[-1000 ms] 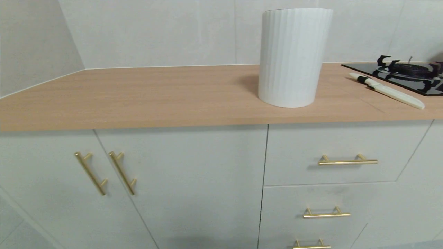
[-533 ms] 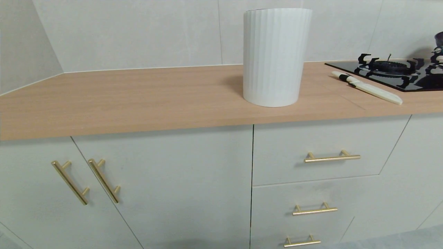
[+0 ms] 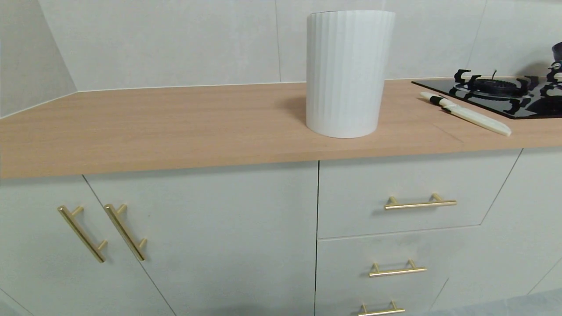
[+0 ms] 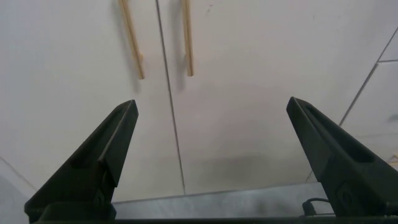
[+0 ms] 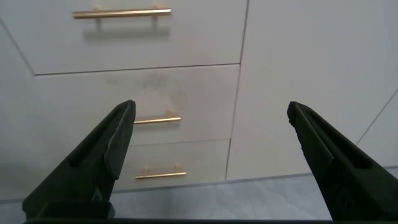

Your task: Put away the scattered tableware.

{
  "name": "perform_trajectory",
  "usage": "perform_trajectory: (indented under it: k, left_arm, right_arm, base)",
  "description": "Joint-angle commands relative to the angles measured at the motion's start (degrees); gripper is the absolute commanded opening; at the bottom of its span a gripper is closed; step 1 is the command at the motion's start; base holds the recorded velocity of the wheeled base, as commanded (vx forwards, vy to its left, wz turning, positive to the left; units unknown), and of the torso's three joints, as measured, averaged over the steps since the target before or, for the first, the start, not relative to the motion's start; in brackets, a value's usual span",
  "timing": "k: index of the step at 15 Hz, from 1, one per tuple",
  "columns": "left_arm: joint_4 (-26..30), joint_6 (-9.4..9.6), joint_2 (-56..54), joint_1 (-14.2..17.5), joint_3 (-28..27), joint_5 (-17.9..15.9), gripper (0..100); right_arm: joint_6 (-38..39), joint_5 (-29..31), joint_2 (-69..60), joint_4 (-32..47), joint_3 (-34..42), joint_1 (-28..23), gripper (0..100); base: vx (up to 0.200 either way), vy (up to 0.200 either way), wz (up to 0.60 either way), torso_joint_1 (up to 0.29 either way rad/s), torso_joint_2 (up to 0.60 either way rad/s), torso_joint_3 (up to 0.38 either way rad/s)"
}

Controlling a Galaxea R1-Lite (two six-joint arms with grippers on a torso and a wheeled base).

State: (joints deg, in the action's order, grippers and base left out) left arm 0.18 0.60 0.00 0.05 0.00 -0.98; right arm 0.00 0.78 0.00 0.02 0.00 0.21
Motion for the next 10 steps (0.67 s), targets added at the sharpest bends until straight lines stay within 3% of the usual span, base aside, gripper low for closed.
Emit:
perform_trajectory:
  k: [1,6,10]
  left_arm:
    - [-0.01,0.02,0.00,0.04,0.00,0.01,100]
    - [-0.01,0.02,0.00,0.04,0.00,0.01,100]
    - [-0.01,0.02,0.00,0.04,0.00,0.01,100]
  right_arm:
    - [0.00,0.01,0.09,-0.02,0.00,0.06,100]
    - [-0.09,0.01,0.09,-0.02,0.00,0.06,100]
    - [-0.09,0.01,0.09,-0.02,0.00,0.06,100]
  base:
    - [0.000,-0.200,0.00,0.002,0.01,0.002]
    - [0.000,-0.200,0.00,0.001,0.00,0.000]
    - [0.000,0.000,0.00,0.000,0.00,0.000]
